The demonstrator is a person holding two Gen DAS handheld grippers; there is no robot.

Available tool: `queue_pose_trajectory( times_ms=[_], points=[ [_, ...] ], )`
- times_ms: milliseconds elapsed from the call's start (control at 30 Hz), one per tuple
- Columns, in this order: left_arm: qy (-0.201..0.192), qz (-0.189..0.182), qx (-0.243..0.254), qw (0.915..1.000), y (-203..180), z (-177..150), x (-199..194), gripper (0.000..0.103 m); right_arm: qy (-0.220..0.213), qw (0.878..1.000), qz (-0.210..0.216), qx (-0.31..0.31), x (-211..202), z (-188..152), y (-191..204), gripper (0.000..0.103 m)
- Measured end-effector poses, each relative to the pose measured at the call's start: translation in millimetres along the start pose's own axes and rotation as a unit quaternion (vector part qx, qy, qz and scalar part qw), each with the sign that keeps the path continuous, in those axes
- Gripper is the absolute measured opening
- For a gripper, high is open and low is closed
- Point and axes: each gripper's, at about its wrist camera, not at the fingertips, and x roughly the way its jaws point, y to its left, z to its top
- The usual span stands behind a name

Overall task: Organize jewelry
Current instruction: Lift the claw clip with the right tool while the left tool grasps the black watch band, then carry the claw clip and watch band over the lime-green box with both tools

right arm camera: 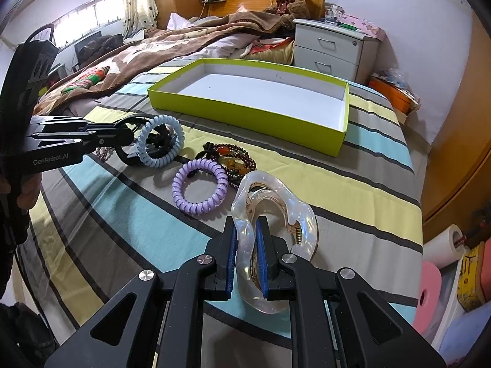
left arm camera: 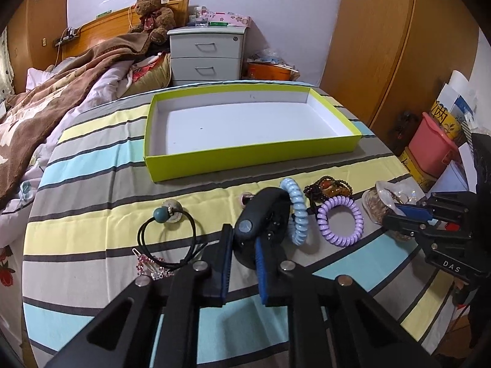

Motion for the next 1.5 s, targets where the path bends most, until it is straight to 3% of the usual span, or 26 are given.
queue_pose_trajectory(
  times_ms=[900,1500],
  points=[
    [-0.042,0.032,-0.029,0.9982,11,-2,-37,0.014,-0.040,0.999,-0.016,0.016,-23,1,7,0.012],
    [-0.065,0.040,-0.027,0.9967,16,34,-53,0.014,-0.082,0.996,-0.036,0.008,-46,47,-2,0.012]
  ],
)
